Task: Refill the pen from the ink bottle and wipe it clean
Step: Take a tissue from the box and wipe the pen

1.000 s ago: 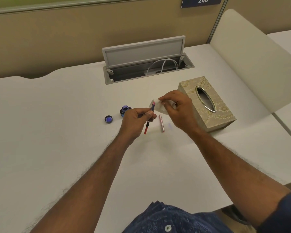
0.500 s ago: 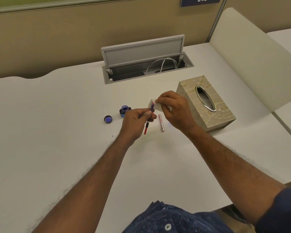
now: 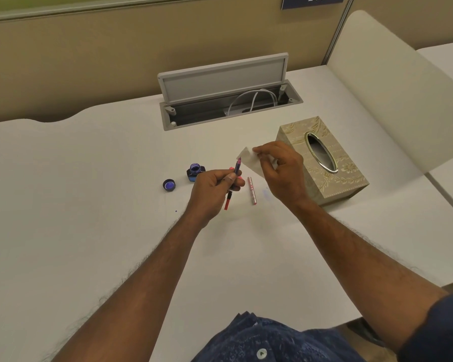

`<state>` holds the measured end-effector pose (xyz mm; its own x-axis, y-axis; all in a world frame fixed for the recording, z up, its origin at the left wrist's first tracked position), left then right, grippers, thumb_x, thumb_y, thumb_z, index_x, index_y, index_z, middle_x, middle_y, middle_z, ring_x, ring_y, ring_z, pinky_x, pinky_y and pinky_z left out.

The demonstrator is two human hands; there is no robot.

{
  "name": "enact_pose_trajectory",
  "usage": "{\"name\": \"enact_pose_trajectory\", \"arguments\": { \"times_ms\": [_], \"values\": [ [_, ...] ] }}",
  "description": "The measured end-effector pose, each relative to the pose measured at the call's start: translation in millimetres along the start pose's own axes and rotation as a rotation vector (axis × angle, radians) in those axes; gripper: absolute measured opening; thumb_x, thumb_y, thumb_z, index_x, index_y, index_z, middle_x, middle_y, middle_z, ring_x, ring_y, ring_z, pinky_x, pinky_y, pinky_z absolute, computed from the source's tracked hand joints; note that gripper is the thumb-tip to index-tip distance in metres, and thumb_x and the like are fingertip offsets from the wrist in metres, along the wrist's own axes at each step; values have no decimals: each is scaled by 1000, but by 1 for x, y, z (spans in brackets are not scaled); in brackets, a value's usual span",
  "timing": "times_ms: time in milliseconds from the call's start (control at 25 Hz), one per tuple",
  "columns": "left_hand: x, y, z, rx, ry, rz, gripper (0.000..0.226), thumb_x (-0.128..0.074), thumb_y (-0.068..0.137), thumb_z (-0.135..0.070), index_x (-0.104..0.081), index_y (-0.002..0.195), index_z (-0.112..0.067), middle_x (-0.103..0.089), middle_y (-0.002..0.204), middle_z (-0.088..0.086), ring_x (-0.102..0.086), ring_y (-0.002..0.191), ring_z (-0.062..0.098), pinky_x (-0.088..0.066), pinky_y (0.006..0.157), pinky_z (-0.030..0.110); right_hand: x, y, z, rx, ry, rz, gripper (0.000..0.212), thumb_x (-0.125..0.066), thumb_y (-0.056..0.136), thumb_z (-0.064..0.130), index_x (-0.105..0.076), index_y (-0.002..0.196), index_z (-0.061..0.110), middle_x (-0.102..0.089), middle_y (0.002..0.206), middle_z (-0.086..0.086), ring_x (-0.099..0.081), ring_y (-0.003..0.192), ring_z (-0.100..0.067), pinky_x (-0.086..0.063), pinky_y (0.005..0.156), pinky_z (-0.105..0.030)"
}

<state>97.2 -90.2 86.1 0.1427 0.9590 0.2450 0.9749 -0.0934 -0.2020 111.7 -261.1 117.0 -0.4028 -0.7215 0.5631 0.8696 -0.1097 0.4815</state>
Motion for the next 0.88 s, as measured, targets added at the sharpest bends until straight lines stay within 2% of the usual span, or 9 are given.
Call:
{"name": "enact_pose_trajectory", "arguments": {
  "times_ms": [160,280,360,440,680,800,880],
  "values": [
    [3,0,-2,-22,-13,-71,19,-60,93,-20,-71,107,-15,-72,82,-11,-68,74,-1,-52,69,9,-3,-8,6,93,-10,22,16,-64,88,12,-73,95,2,-71,94,-14,-64,84,-17,-40,76,-3],
    [3,-1,-3,-19,-30,-128,25,-70,85,-21,-71,108,-12,-73,88,-5,-70,80,6,-54,73,13,-7,-14,12,139,1,46,15,-64,87,9,-73,96,1,-72,93,-15,-62,83,-17,-42,75,-5],
    [4,-1,-5,-13,-7,-166,27,-74,81,-23,-72,107,-13,-71,87,-7,-69,80,6,-51,69,8,-7,-15,15,154,1,35,14,-65,87,7,-74,96,1,-72,91,-15,-60,82,-13,-41,75,-5],
    [4,-1,-5,-2,12,-189,28,-76,79,-25,-73,105,-13,-70,83,-8,-67,78,4,-47,64,5,-7,-15,16,158,7,22,14,-65,86,7,-74,94,1,-72,90,-15,-61,81,-15,-42,75,-6],
    [5,1,-5,27,25,-210,32,-79,76,-27,-73,104,-13,-71,84,-5,-69,79,9,-49,71,14,-4,-17,15,103,96,2,29,-57,89,24,-73,94,0,-73,93,-14,-66,83,-19,-49,78,-12],
    [5,1,-4,32,31,-212,30,-80,74,-26,-74,101,-14,-70,76,-11,-69,74,5,-49,67,11,-1,-16,16,97,113,-2,25,-60,89,22,-71,95,0,-73,93,-14,-68,83,-21,-55,78,-21],
    [7,0,-3,34,24,-222,28,-82,72,-25,-74,97,-14,-70,74,-12,-69,72,3,-51,71,15,-1,-17,15,74,139,-12,19,-65,87,17,-70,95,0,-73,92,-13,-69,82,-22,-55,76,-21]
  ]
}}
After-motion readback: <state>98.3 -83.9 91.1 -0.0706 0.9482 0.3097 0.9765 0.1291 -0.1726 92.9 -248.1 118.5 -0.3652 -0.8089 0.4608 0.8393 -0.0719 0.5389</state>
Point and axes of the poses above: each hand's wrist, its own y-axis towards the middle knuckle, its own x-axis out of the back of the hand, z = x × y, the point moved 7 cm from there along y, towards the middle knuckle
